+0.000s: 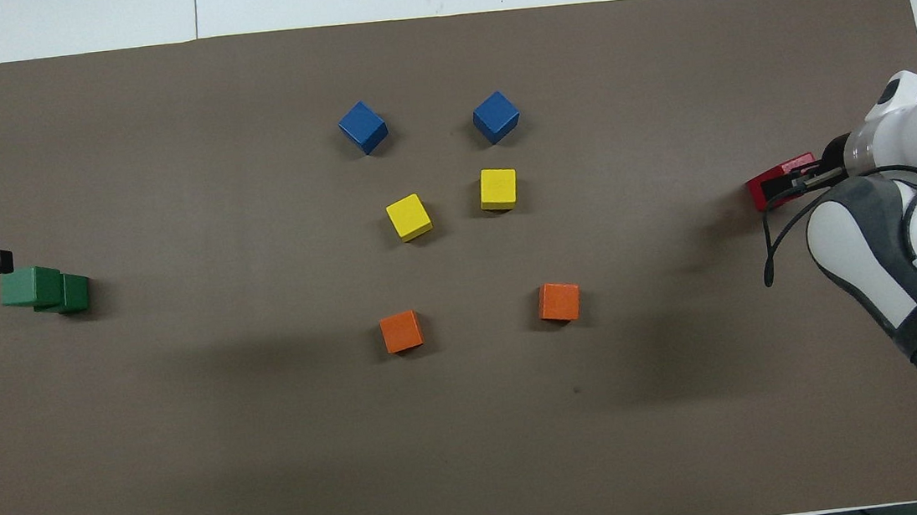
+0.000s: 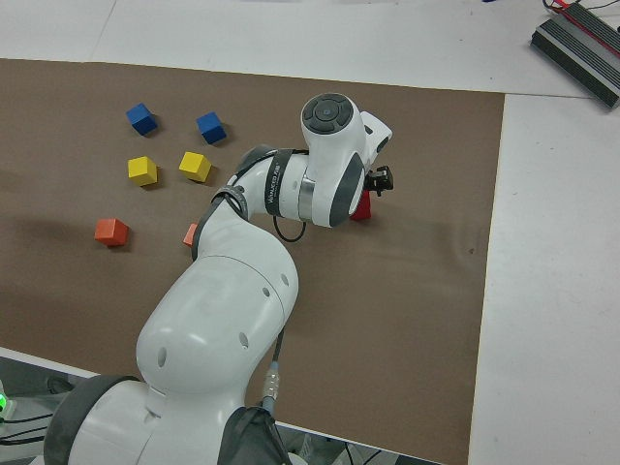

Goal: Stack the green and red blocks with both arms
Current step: 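Open the left gripper and draw it back from the green cubes, then open the right gripper and draw it back from the red stack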

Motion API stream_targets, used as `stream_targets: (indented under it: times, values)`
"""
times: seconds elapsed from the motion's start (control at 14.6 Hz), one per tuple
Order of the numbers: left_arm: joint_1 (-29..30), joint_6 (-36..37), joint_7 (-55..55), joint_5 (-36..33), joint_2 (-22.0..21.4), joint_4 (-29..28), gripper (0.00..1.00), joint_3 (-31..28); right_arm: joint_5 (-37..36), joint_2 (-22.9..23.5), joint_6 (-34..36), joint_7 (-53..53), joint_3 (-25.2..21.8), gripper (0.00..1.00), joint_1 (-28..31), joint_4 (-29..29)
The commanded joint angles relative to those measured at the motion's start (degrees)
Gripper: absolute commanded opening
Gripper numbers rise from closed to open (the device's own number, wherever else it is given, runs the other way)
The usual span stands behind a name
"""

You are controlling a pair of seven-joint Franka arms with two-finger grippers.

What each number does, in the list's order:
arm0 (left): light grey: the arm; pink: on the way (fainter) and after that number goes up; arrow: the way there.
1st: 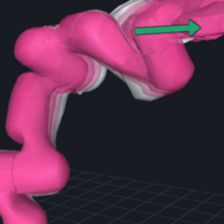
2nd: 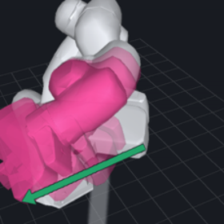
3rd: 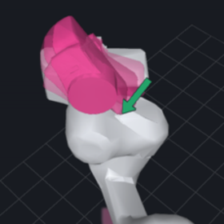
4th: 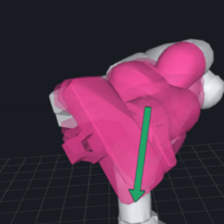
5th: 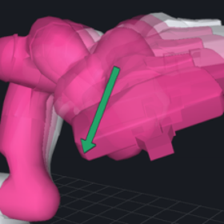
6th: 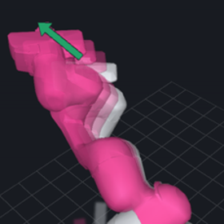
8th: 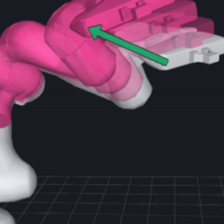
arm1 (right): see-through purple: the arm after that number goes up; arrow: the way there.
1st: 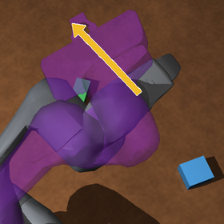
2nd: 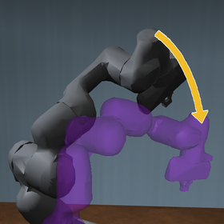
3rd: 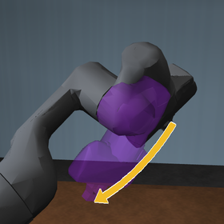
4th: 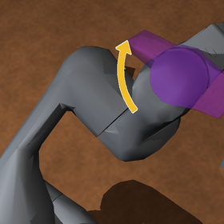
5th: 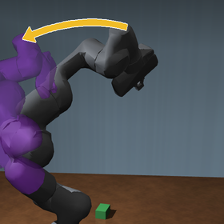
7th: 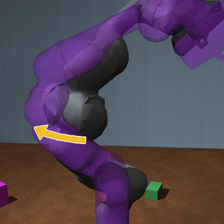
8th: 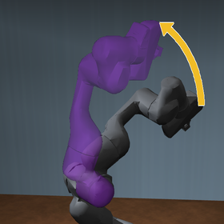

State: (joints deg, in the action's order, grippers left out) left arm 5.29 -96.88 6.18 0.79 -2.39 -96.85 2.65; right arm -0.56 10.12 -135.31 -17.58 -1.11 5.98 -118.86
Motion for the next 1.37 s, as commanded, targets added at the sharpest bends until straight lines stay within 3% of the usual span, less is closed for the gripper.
stream_targets:
  times: [0.0,0.21,0.41,0.82,1.03,1.3]
  values:
    - [-3.09,2.05,-0.9,-1.58,1.16,2.54,1.0,-2.03,1.09,-1.5,-1.01,-0.35,0.58,1.0,0.53,-1.2]
    - [-3.71,2.05,-0.9,-0.97,0.98,2.37,1.0,-2.03,1.18,-1.67,3.36,-0.17,0.75,1.0,0.35,2.65]
    - [-4.58,1.7,-1.17,-0.44,1.07,2.28,1.0,-2.56,1.18,-3.16,16.7,3.16,1.46,1.0,-0.96,11.26]
    - [-5.2,2.14,-2.22,-0.17,1.42,2.54,1.0,-3.26,1.26,-16.42,37.27,12.57,1.55,1.0,-6.33,11.29]
    - [-5.29,2.75,-2.31,0.97,1.42,2.63,1.0,-3.35,1.35,-19.6,41.78,12.31,1.55,1.0,-6.33,11.11]
    - [-5.29,3.37,-2.31,0.88,1.42,2.72,1.0,-3.35,1.26,-19.17,41.18,12.57,1.55,1.0,-6.41,13.38]
